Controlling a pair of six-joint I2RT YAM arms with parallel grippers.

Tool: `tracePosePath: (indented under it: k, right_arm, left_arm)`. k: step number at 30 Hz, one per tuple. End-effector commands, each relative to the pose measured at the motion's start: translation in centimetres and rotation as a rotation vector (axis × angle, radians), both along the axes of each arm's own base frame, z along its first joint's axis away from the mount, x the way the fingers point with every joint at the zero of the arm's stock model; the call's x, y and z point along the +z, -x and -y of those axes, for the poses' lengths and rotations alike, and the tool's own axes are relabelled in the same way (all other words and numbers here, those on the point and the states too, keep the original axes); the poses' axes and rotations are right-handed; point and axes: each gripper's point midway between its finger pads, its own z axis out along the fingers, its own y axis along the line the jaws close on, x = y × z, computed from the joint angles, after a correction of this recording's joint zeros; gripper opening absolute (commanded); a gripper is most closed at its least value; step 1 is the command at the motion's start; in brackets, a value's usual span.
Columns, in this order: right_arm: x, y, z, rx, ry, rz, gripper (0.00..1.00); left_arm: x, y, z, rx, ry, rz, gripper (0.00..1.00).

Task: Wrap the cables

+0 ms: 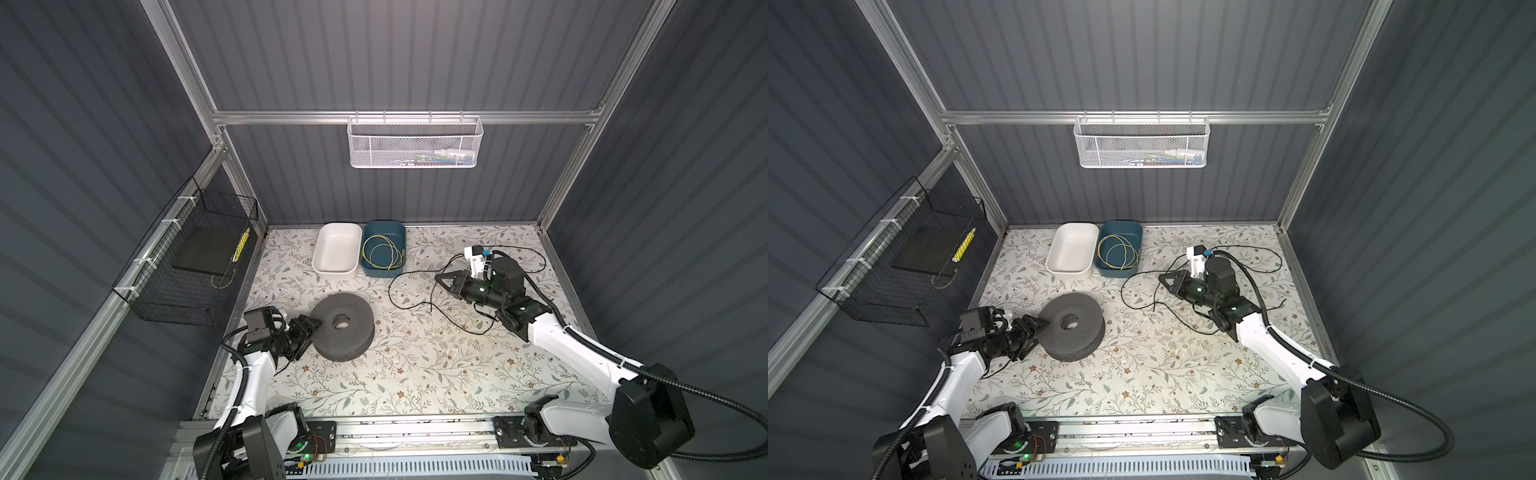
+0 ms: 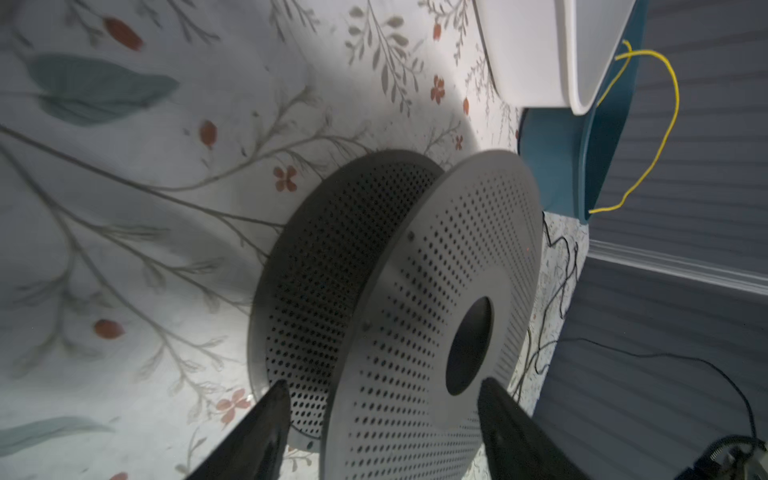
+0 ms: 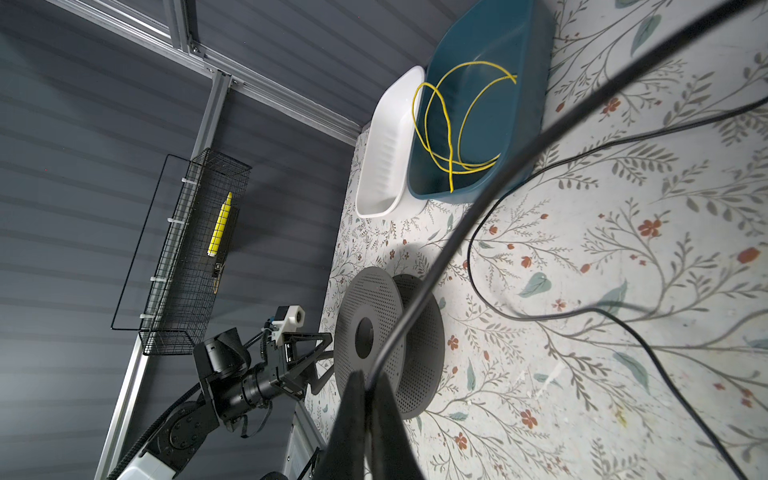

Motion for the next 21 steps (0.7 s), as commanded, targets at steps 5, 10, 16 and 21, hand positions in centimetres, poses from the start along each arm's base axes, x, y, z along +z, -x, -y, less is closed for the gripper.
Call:
tracePosePath:
  k: [5, 10, 16, 21]
  right_arm:
    - [1.5, -0.8, -0.8, 0.033, -0.025, 0.031, 0.0]
    - [2.5, -1.1, -1.0, 0.041, -0.036, 0.039, 0.0]
    - [2.2, -1.0, -0.8, 0.026, -0.027, 0.031, 0.0]
    - [2.2, -1.4, -0.9, 0.021, -0.032, 0.031, 0.0]
  left_arm:
    - [-0.3, -2.6, 1.7, -0.015, 0.208, 0.131, 0.57]
    - [-1.4, -2.7, 1.0, -0.006, 0.145, 0.108, 0.19]
    - [2.1, -2.7, -1.0, -0.015, -0.053, 0.115, 0.0]
    - [6.3, -2.7, -1.8, -0.044, -0.198, 0.126, 0.0]
